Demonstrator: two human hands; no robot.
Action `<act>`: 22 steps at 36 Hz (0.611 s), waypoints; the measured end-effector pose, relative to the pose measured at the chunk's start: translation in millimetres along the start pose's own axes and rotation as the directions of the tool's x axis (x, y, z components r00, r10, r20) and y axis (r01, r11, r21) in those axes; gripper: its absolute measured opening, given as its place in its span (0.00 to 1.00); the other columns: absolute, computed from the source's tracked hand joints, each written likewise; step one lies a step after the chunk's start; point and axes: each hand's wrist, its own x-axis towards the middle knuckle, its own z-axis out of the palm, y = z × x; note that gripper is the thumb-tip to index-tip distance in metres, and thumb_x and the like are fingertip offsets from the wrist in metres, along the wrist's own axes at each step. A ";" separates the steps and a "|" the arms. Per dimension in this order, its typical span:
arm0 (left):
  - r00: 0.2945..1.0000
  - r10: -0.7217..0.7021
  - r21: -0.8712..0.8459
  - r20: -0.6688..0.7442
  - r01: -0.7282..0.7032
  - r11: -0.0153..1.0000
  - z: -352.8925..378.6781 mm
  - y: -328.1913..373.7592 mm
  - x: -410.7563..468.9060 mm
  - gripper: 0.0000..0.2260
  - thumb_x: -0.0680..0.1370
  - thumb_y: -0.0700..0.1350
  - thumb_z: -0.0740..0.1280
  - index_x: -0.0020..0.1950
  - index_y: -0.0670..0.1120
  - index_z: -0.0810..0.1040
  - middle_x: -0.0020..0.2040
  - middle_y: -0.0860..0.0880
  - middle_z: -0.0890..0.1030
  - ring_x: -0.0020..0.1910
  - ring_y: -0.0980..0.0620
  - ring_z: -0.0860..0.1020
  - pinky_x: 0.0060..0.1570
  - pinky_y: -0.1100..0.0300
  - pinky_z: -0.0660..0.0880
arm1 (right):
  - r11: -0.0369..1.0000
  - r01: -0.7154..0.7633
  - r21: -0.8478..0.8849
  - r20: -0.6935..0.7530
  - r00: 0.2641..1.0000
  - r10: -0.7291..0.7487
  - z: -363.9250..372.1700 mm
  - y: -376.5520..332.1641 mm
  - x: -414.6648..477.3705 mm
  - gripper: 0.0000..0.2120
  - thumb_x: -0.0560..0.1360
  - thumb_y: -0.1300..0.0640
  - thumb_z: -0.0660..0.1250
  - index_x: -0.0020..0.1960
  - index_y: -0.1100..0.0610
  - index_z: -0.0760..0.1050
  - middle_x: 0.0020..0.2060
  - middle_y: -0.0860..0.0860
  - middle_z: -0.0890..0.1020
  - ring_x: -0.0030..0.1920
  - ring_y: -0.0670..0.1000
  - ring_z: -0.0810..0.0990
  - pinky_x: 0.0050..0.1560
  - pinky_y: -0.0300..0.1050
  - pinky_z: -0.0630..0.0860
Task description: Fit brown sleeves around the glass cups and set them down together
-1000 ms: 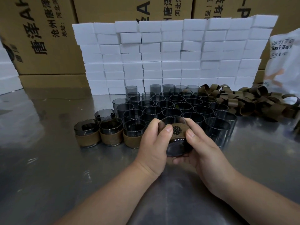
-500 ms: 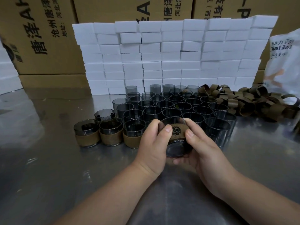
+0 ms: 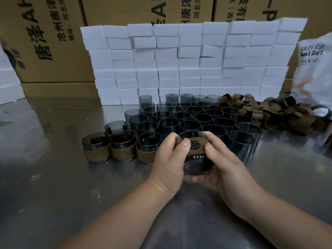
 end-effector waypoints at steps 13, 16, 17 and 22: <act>0.993 -0.101 -0.153 0.055 0.108 0.982 3.0 -1.5 1.0 0.14 0.63 0.61 0.61 0.33 0.52 0.74 0.34 0.51 0.73 0.38 0.52 0.71 0.42 0.54 0.68 | 0.983 0.062 -0.173 -0.138 0.987 -0.087 -1.1 -1.0 2.9 0.10 0.68 0.39 0.58 0.40 0.41 0.74 0.36 0.43 0.81 0.38 0.55 0.83 0.30 0.46 0.78; 0.997 -0.059 -0.114 0.044 0.064 0.991 1.5 -2.4 2.6 0.13 0.64 0.59 0.60 0.30 0.51 0.68 0.29 0.54 0.68 0.32 0.57 0.66 0.36 0.60 0.65 | 0.921 0.117 -0.371 -0.095 0.982 -0.164 0.2 -1.5 1.8 0.10 0.70 0.38 0.57 0.41 0.42 0.71 0.35 0.45 0.78 0.41 0.63 0.79 0.34 0.54 0.78; 0.998 -0.042 -0.090 0.049 0.046 0.995 0.9 -2.3 2.8 0.12 0.64 0.59 0.60 0.28 0.51 0.68 0.28 0.55 0.67 0.30 0.58 0.66 0.34 0.62 0.65 | 0.907 0.124 -0.403 -0.081 0.982 -0.170 0.8 -1.2 1.3 0.09 0.70 0.38 0.56 0.41 0.42 0.70 0.34 0.45 0.78 0.42 0.63 0.79 0.37 0.57 0.78; 0.995 -0.044 -0.062 0.087 0.049 0.997 -1.5 -2.1 2.5 0.11 0.71 0.54 0.61 0.29 0.54 0.71 0.28 0.58 0.70 0.31 0.61 0.69 0.34 0.67 0.69 | 0.827 0.129 -0.546 -0.078 0.976 -0.204 -0.7 0.5 -0.8 0.13 0.71 0.38 0.51 0.43 0.46 0.67 0.34 0.46 0.78 0.37 0.48 0.77 0.43 0.55 0.77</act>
